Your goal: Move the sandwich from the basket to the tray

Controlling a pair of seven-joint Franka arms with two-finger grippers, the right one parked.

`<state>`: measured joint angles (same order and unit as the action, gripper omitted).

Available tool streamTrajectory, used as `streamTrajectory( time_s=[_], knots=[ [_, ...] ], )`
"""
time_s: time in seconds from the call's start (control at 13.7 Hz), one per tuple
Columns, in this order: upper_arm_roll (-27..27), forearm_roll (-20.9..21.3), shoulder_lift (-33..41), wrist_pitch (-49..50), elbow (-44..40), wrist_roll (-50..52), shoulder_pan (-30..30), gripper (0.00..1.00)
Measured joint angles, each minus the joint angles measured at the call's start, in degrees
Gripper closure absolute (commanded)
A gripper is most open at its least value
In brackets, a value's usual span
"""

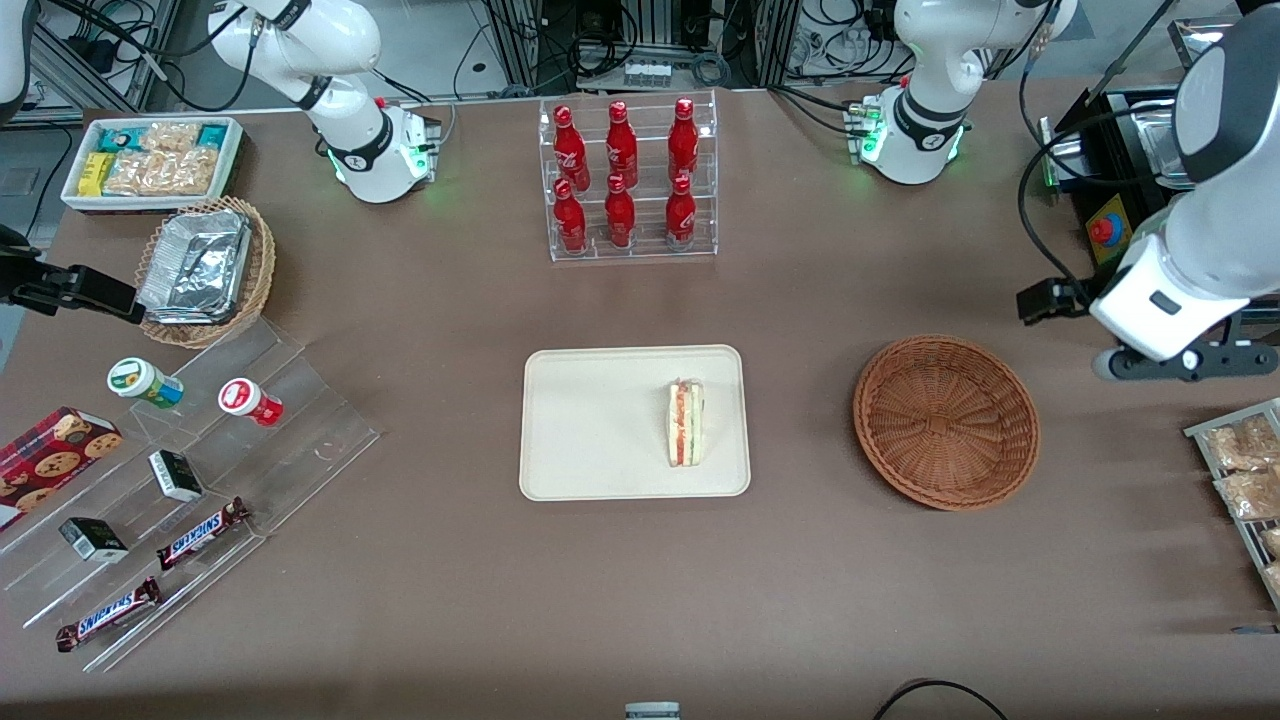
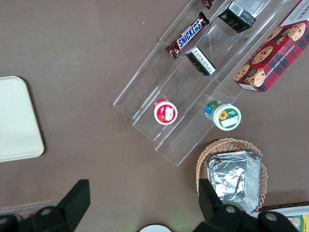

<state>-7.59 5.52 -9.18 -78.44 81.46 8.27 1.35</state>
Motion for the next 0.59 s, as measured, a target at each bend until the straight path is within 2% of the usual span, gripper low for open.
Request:
streamTrajectory(
  time_s=[0.29,0.59],
  knots=[
    [3.37,-1.71,5.50,0.08,4.23,-0.97,1.25,0.00],
    [6.45,-2.17,6.92,0.09,5.34,-6.23,2.31,0.00]
  ],
)
